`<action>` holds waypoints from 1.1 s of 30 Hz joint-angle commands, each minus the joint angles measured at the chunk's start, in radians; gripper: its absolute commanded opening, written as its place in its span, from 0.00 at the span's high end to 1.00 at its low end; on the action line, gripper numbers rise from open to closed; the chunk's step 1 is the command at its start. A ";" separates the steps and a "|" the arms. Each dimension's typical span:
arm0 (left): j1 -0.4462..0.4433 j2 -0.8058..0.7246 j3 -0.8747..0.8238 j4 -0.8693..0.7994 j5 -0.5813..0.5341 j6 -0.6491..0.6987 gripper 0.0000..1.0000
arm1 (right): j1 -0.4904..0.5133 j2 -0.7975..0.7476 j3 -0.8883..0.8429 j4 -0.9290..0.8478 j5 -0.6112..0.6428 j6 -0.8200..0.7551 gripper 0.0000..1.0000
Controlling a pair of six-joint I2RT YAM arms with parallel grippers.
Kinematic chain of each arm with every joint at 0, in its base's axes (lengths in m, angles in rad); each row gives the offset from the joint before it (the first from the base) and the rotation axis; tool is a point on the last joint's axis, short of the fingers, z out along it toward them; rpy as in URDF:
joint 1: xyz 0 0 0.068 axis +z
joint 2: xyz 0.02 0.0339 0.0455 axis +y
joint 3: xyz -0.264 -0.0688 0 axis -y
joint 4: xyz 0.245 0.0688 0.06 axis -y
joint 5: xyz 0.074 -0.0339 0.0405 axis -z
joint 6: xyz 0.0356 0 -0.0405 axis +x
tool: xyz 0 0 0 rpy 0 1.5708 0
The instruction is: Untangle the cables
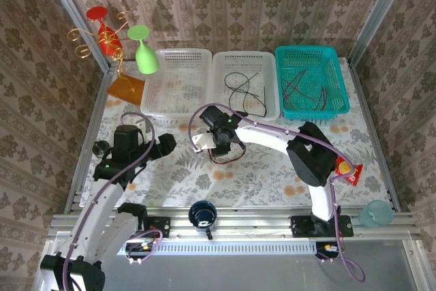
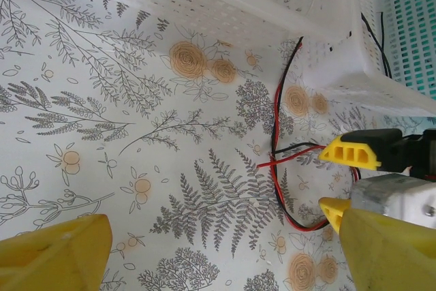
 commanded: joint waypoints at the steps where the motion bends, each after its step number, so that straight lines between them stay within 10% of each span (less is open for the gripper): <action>1: 0.009 -0.002 -0.015 -0.005 0.028 0.023 0.13 | -0.011 0.049 0.052 -0.058 0.051 -0.043 0.54; 33: 0.044 -0.007 0.020 -0.032 0.063 0.050 0.13 | -0.025 0.254 0.181 -0.046 0.135 -0.057 0.60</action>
